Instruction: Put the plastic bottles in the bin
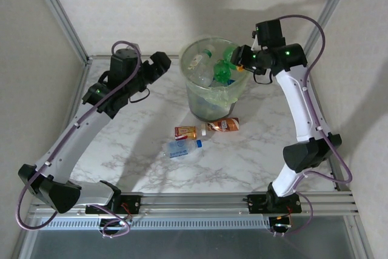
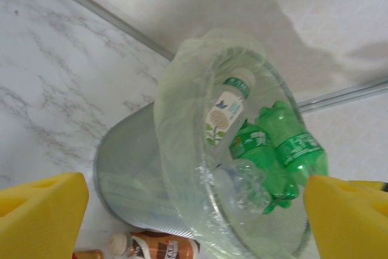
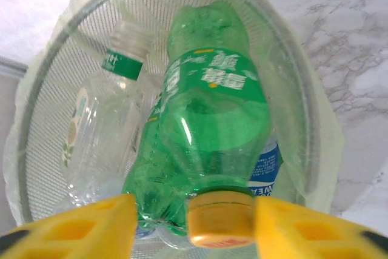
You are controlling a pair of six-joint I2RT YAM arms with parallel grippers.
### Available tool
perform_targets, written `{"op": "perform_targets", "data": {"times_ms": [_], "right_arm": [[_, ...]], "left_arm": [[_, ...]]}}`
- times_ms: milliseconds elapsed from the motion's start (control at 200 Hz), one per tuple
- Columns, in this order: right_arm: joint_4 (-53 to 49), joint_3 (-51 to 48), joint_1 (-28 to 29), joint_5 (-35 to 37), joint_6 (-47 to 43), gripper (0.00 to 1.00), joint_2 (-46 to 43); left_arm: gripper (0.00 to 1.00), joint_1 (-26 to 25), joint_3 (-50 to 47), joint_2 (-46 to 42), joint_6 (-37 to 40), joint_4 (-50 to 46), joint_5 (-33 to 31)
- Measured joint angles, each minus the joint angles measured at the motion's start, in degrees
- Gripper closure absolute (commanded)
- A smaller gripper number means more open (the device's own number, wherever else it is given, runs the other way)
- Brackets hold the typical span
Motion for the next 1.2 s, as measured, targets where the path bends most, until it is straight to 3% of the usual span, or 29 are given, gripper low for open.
{"op": "perform_targets", "data": {"times_ms": [85,446,841,1202], "right_arm": [[0.37,0.00,0.00,0.57,0.02,0.62,-0.79],[2.60,5.79,0.00,4.39,-1.05,0.69,5.35],[4.48,4.48,0.35,4.96,-1.62,0.73,10.86],[4.81,3.63,3.13,6.38,-1.77,0.42,7.56]], "left_arm": [[0.11,0.00,-1.38,0.00,-0.22,-0.13,0.02],[0.15,0.00,-2.84,-0.28,-0.57,0.26,-0.61],[0.18,-0.35,-16.33,-5.44,-3.02,0.96,-0.79],[0.19,-3.04,-28.28,-10.19,-6.43,1.44,-0.22]]}}
